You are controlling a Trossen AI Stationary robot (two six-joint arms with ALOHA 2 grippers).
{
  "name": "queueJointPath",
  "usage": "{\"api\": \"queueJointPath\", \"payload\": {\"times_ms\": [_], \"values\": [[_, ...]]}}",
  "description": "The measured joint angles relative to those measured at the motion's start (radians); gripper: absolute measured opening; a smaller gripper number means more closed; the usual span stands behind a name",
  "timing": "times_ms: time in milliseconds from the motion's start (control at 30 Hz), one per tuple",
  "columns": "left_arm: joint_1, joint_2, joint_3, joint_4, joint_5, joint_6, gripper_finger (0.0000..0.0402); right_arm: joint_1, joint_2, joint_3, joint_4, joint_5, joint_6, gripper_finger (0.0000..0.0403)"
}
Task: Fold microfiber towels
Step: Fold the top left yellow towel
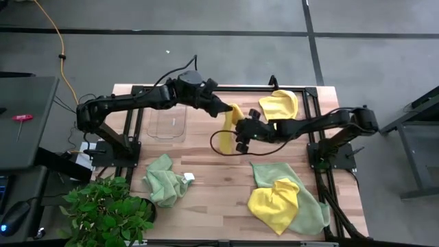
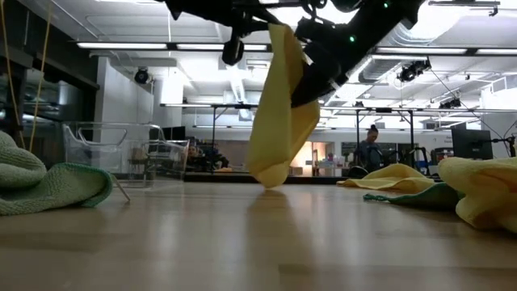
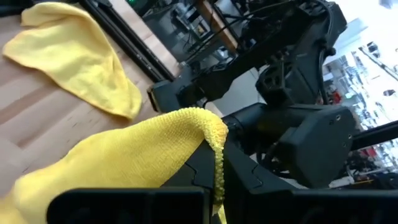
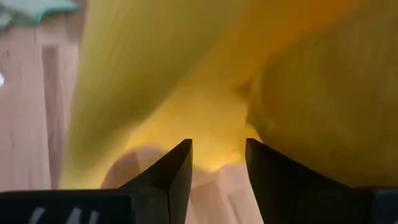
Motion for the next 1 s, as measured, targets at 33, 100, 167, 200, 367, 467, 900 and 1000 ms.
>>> {"api": "queueJointPath", "payload": {"times_ms": [33, 100, 167, 200, 367, 467, 900, 1000], "values": [[0.0, 0.0, 0.0, 0.001, 0.0, -0.001, 0.0001, -0.001, -0.004, 0.011, 0.001, 0.01, -0.008, 0.0139], [0.0, 0.0, 0.0, 0.001, 0.0, -0.002, 0.0001, -0.001, -0.02, 0.027, -0.018, 0.021, -0.031, 0.0139], [0.0, 0.0, 0.0, 0.0, 0.0, 0.007, 0.0001, -0.001, -0.034, 0.047, -0.019, 0.025, -0.039, 0.0139], [0.0, 0.0, 0.0, -0.003, 0.001, 0.013, 0.0001, -0.001, -0.045, 0.054, -0.03, 0.027, -0.04, 0.0139], [0.0, 0.0, 0.0, -0.052, -0.002, 0.076, 0.0001, -0.002, -0.089, 0.08, -0.09, 0.085, -0.064, 0.0139], [-0.01, 0.016, -0.002, -0.097, -0.038, 0.12, 0.0001, -0.004, -0.11, 0.078, -0.115, 0.116, -0.062, 0.0139], [-0.004, 0.26, -0.004, -0.138, -0.13, 0.156, 0.0001, -0.015, -0.12, 0.078, -0.219, 0.086, -0.013, 0.0139], [0.035, 0.32, -0.004, -0.145, -0.132, 0.158, 0.0001, -0.015, -0.12, 0.078, -0.273, 0.054, -0.002, 0.0139]]}}
